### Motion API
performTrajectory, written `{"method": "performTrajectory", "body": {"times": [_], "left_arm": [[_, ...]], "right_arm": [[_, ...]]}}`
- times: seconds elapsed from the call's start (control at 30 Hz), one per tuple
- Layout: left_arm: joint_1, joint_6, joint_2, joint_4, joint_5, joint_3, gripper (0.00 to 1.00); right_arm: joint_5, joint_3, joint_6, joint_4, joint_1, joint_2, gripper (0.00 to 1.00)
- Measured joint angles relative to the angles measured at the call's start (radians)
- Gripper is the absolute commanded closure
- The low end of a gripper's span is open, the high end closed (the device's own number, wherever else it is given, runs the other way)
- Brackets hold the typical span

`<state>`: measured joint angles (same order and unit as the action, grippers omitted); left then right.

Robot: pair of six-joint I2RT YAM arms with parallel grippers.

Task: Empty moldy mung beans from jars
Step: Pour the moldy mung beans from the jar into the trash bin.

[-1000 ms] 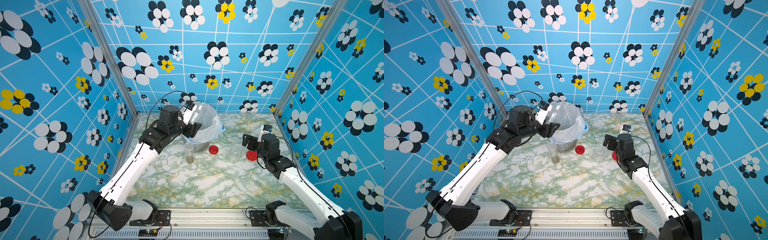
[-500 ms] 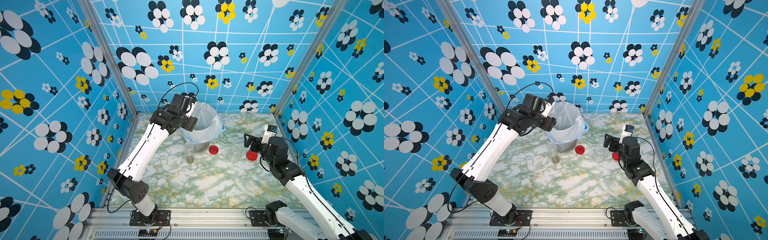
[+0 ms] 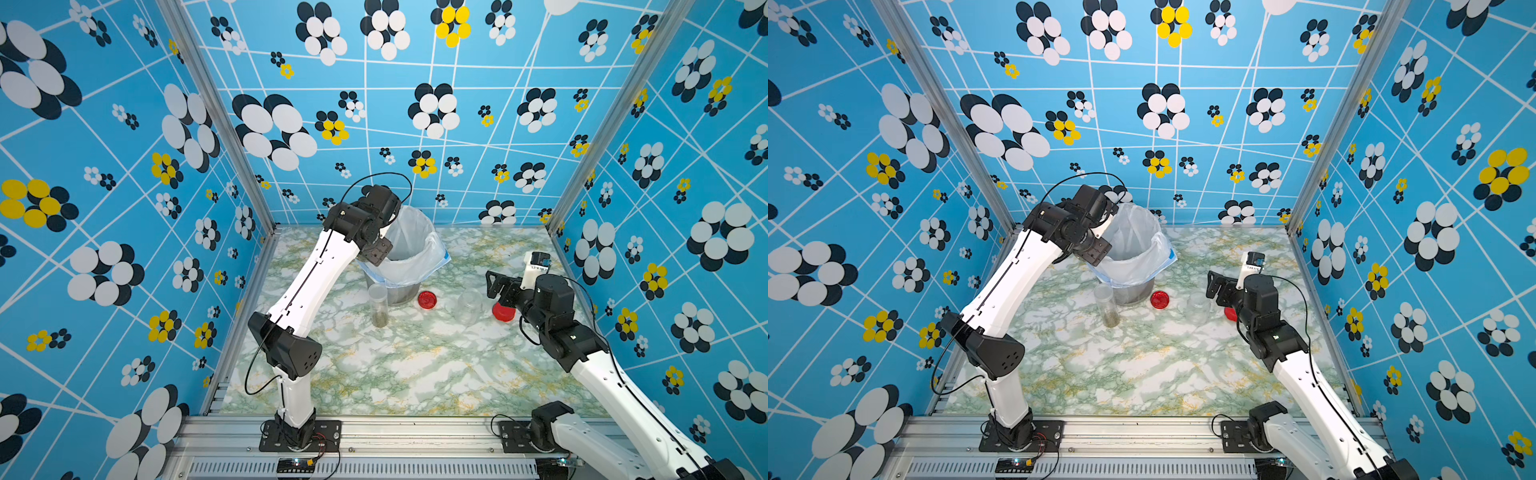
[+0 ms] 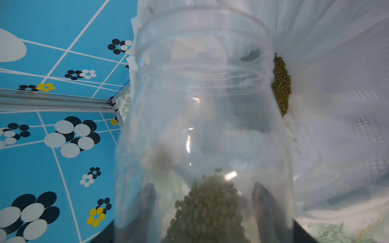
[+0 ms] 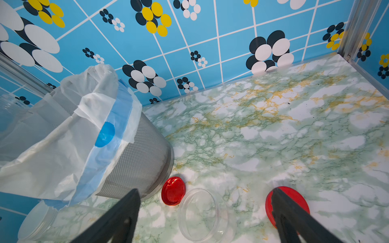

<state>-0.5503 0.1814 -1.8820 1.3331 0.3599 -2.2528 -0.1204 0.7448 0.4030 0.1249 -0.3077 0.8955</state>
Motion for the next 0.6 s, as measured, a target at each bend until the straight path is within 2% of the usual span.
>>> {"method": "performTrajectory", "body": {"times": [0.17, 0.6], "left_arm": [[-0.021, 0.034, -0.031, 0.038, 0.056, -0.074, 0.36], [-0.094, 0.127, -0.068, 0.055, 0.233, -0.075, 0.35]], "right_arm": [[0.0, 0.0, 0.0, 0.0, 0.0, -0.002, 0.01], [0.0, 0.0, 0.0, 0.002, -0.005, -0.002, 0.01]]}}
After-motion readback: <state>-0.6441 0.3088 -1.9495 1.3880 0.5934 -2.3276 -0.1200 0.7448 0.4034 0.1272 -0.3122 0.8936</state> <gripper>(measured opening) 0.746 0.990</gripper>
